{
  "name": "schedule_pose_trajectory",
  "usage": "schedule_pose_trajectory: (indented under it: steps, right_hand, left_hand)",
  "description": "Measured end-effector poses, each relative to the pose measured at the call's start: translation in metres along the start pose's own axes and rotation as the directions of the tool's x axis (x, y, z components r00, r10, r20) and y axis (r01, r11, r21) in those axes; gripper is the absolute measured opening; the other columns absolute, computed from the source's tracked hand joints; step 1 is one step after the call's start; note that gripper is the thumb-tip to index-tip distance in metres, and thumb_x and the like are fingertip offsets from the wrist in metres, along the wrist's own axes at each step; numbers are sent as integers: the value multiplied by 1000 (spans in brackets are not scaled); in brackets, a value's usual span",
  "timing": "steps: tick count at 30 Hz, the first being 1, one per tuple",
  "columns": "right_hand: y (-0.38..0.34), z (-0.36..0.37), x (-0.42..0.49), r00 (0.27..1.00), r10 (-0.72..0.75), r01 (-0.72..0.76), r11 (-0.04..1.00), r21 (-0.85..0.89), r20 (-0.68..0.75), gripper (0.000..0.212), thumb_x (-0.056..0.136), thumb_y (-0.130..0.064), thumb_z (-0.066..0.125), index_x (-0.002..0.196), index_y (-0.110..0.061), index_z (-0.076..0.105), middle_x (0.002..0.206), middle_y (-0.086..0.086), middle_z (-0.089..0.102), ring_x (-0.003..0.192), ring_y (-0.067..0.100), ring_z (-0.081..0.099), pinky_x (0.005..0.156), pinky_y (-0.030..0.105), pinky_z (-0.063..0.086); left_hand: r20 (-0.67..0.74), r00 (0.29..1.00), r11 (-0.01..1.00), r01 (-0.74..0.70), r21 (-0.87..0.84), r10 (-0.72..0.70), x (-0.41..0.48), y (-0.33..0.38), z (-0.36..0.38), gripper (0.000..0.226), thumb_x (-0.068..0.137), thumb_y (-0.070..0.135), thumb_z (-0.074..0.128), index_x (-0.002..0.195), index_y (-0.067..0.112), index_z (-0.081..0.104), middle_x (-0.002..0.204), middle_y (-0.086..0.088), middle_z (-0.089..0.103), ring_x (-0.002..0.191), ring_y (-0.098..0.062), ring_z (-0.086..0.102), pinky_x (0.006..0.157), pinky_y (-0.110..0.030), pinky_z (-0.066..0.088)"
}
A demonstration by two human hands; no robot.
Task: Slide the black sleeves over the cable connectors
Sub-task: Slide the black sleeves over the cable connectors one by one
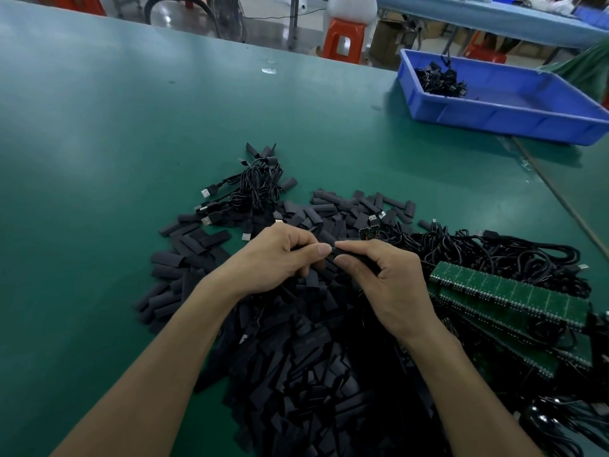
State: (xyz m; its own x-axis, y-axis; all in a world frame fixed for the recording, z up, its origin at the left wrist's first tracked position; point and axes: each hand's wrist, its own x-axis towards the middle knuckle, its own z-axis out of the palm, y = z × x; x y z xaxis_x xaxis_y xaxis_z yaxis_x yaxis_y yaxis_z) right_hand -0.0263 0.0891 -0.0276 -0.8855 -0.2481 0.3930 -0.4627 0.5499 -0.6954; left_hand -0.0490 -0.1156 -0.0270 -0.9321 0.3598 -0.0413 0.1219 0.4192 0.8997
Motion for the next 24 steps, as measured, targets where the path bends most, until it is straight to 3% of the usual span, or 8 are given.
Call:
schedule_pose_trajectory:
  steps: [4,7,11,13,18,21,24]
  right_hand:
    - [1,1,-2,998,47,-46,999,20,-34,21,91,-20,70,110,-12,76,92,-17,69,84,-8,65,76,8,49]
    - [3,2,-2,997,71,-70,997,30,-37,16,93,-16,69,106,-14,77,81,-21,67,73,-4,66,66,8,49]
    - [3,2,-2,998,63,-62,997,40,-25,14,92,-16,70,104,-14,77,81,-22,67,75,-3,67,68,8,48]
    - [3,2,-1,998,56,-55,997,54,-7,18,89,-17,73,106,-14,77,88,-20,69,82,-4,67,74,10,50]
    - [3,3,0,1000,-13,13,1000,20,18,29,85,-19,76,114,-13,75,102,-10,72,98,-5,66,84,7,47]
    - [5,5,-2,999,30,-29,997,78,-17,32,83,-20,80,114,-19,74,98,-22,71,93,-10,65,81,6,48]
    - [4,5,-2,995,83,-73,981,180,-49,26,79,-24,82,100,-34,69,90,-22,71,87,0,69,76,15,54]
  left_hand:
    - [16,1000,1000,0,-1,0,-2,-3,-1,25,100,34,59,86,21,74,63,13,65,56,-2,54,55,-12,42]
    - [8,1000,1000,-10,-3,10,-3,-2,0,16,99,31,61,86,30,71,69,14,68,58,-3,57,56,-16,45]
    - [8,1000,999,-29,36,28,-5,3,-1,16,98,31,63,86,29,72,76,3,72,71,-33,63,66,-47,53]
    - [11,999,999,-32,40,32,-4,2,-2,16,98,30,64,85,27,74,77,1,73,74,-39,63,67,-52,52]
    - [23,999,999,-35,30,34,-3,-1,-2,16,98,26,64,86,27,75,74,14,74,63,-8,63,62,-27,52]
    - [19,999,999,-30,13,29,-2,-2,-2,15,98,26,65,87,24,75,74,10,75,64,-5,64,64,-26,53]
    - [-22,1000,1000,-21,-7,21,-2,-4,-3,18,96,30,66,86,19,76,72,5,75,62,-7,64,63,-28,53]
